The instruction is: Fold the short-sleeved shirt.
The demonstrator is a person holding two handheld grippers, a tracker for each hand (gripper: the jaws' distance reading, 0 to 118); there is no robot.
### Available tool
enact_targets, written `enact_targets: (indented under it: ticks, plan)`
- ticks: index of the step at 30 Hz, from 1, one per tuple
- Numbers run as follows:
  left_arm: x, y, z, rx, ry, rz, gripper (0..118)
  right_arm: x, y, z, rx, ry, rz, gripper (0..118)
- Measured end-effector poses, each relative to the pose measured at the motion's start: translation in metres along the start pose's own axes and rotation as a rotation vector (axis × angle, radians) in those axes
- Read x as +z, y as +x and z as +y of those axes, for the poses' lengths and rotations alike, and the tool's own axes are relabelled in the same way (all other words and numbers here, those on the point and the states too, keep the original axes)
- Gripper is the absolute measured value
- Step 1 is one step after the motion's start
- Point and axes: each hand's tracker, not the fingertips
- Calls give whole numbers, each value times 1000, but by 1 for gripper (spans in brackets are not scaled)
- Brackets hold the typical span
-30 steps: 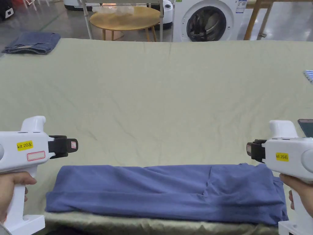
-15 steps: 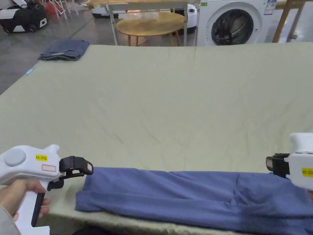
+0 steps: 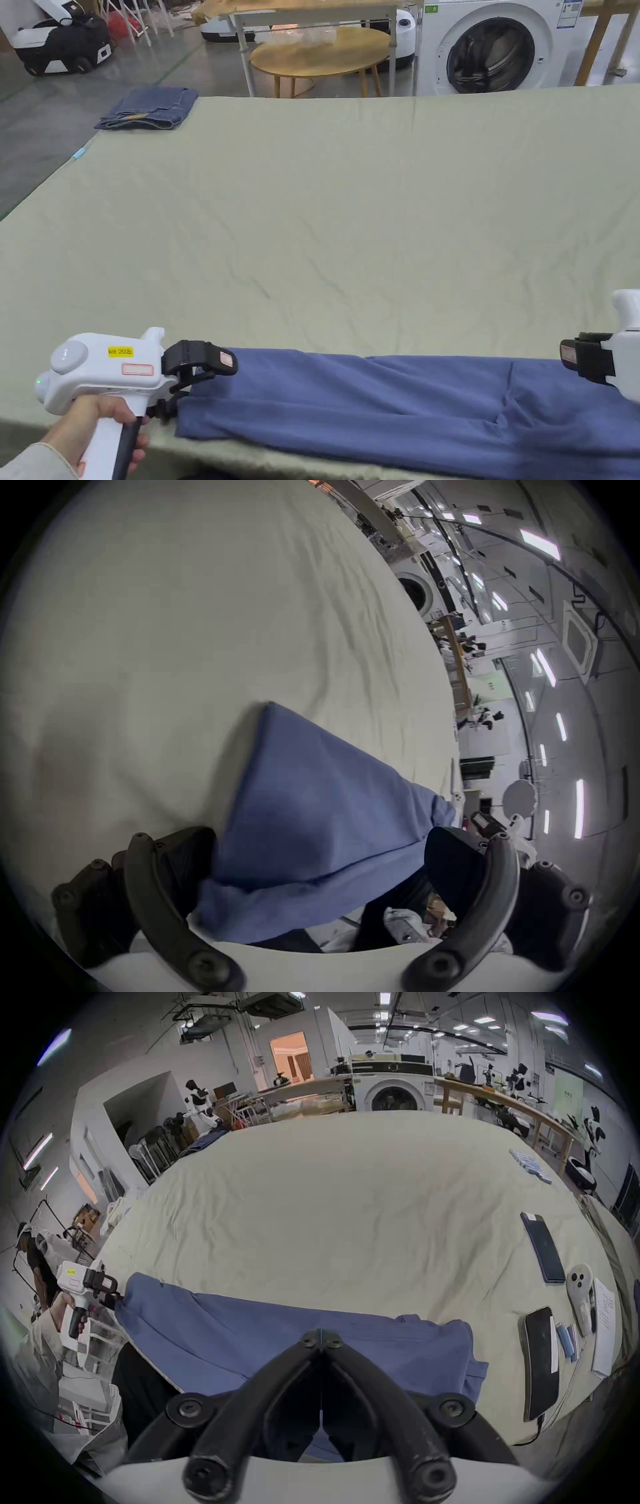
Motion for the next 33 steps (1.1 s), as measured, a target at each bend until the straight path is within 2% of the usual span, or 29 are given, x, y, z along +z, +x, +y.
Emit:
enact_targets:
  ticks: [4, 5, 6, 7, 9, 11, 14, 20, 21, 24, 27, 33]
  plan:
    - [-25, 9, 1, -6, -46, -83, 115, 0, 3, 0, -10, -7, 9, 0]
    - [-29, 11, 1, 2, -61, -114, 103, 0, 2, 1, -15, -8, 8, 0]
    - [-32, 5, 12, 4, -83, -136, 31, 1, 3, 0, -16, -9, 8, 0]
    - [-35, 6, 13, 8, -96, -146, 6, 2, 3, -1, -17, -9, 8, 0]
    - [-44, 16, 7, -75, -97, -40, 6, 5, 0, 2, -14, -12, 9, 0]
    - [-53, 13, 16, -42, -131, -44, 6, 9, 2, 2, -15, -9, 1, 0]
    - [-47, 29, 22, -108, -116, 28, 6, 15, 9, -2, -22, 3, -7, 0]
    - [-73, 126, 4, -343, -151, 174, 6, 22, 16, 1, -29, 12, -14, 0]
    - [-84, 142, -1, -401, -166, 167, 6, 23, 17, 1, -33, 14, -19, 0]
    - [-124, 189, -17, -434, -253, 80, 6, 26, 21, -1, -51, 20, -16, 0]
    - [-175, 219, -31, -565, -330, 137, 6, 30, 20, -1, -62, 18, -16, 0]
    - [-225, 221, -35, -535, -319, 190, 6, 34, 33, -5, -85, 19, -21, 0]
